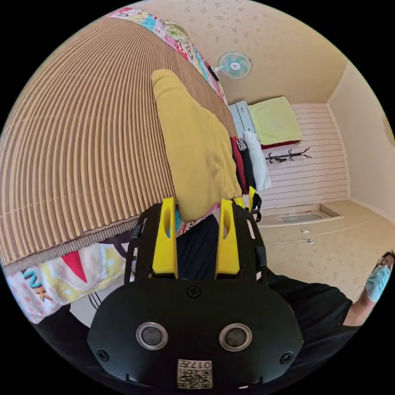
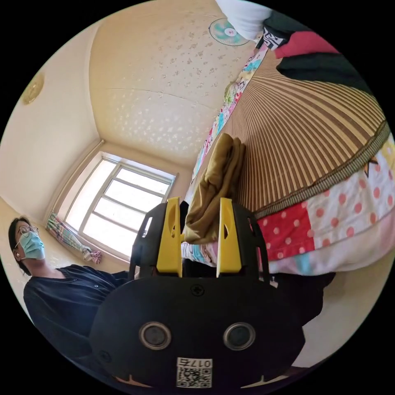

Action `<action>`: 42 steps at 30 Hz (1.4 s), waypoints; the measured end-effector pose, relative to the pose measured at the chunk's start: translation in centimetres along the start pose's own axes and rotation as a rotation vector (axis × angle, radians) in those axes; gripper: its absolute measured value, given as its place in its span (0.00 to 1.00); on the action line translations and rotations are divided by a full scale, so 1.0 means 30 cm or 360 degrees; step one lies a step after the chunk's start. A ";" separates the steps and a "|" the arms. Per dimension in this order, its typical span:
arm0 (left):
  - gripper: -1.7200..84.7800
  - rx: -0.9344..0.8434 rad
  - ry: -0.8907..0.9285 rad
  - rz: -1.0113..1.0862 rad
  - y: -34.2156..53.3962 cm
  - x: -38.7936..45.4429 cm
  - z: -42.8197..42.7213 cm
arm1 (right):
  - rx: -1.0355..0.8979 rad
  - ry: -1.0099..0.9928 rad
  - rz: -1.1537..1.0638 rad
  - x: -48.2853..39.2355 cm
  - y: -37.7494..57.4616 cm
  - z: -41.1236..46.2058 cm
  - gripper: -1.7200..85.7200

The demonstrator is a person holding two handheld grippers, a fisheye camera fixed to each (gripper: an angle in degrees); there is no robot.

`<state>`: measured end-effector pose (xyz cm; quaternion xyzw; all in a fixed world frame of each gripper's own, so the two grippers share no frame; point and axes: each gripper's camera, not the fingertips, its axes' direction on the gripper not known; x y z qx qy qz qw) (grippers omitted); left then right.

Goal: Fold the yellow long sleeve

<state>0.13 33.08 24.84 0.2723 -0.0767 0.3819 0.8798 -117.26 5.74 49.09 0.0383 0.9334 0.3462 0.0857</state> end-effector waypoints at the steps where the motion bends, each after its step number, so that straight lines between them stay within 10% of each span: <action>1: 0.17 -0.0010 0.0014 -0.0020 -0.001 -0.006 0.016 | -0.0036 0.0010 0.0032 -0.029 0.048 -0.002 0.19; 18: 0.09 -0.0276 -0.0059 0.0528 0.403 0.457 0.130 | -0.0162 -0.0464 0.0473 -0.241 0.094 0.318 0.26; 27: 0.10 -0.0115 -0.0013 0.0508 0.433 0.439 -0.081 | -0.0209 -0.0050 -0.0362 -0.716 -0.276 0.281 0.21; 34: 0.10 0.0012 -0.0096 0.0402 0.462 0.412 -0.183 | 0.0351 0.0262 -0.0784 -1.045 -0.681 -0.253 0.16; 42: 0.10 0.0106 -0.0216 0.0175 0.534 0.347 -0.291 | 0.0703 0.0974 0.0322 -0.597 -0.722 -0.754 0.10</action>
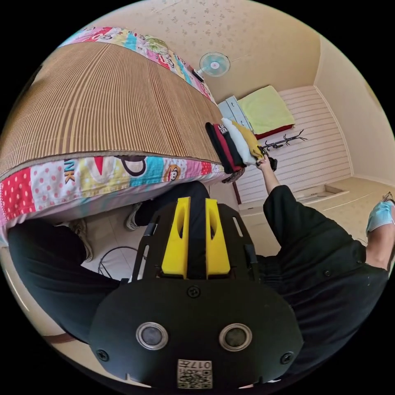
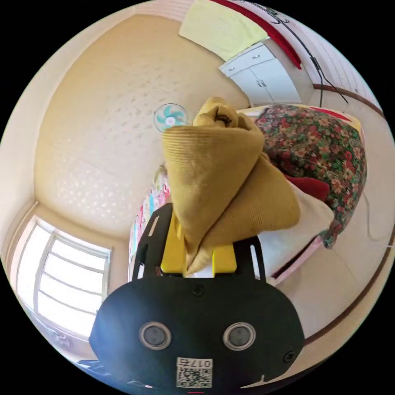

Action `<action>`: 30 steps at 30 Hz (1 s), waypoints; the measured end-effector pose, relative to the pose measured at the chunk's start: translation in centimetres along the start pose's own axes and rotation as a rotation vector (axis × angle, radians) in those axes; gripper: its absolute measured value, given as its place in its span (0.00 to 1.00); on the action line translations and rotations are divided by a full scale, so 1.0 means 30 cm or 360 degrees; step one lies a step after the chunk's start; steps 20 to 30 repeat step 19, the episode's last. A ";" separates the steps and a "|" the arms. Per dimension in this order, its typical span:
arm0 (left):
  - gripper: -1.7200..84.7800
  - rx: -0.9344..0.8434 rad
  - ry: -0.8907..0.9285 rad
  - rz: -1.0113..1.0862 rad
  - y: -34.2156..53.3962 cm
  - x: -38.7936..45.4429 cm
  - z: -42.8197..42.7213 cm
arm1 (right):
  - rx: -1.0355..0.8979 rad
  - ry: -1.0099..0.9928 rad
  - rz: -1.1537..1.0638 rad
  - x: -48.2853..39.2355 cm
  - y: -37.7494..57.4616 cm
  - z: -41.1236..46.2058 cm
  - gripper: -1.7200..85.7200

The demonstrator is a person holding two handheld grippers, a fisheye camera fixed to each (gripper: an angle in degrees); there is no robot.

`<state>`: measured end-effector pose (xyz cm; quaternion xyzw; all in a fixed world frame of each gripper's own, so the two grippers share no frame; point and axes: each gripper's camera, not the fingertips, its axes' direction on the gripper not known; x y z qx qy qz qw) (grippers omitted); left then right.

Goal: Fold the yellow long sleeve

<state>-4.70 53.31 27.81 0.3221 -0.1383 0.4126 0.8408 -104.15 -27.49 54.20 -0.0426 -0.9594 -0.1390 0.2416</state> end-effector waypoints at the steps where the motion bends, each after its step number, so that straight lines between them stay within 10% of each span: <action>1: 0.10 0.0010 -0.0003 -0.0016 0.005 -0.005 -0.008 | 0.0007 -0.0032 0.0026 0.081 0.043 -0.016 0.10; 19: 0.09 0.0406 -0.0579 0.0069 0.026 0.100 -0.193 | 0.0104 -0.0148 -0.0591 -0.002 1.239 -0.060 0.03; 30: 0.09 0.0406 -0.0579 0.0069 0.026 0.100 -0.193 | 0.0104 -0.0148 -0.0591 -0.002 1.239 -0.060 0.03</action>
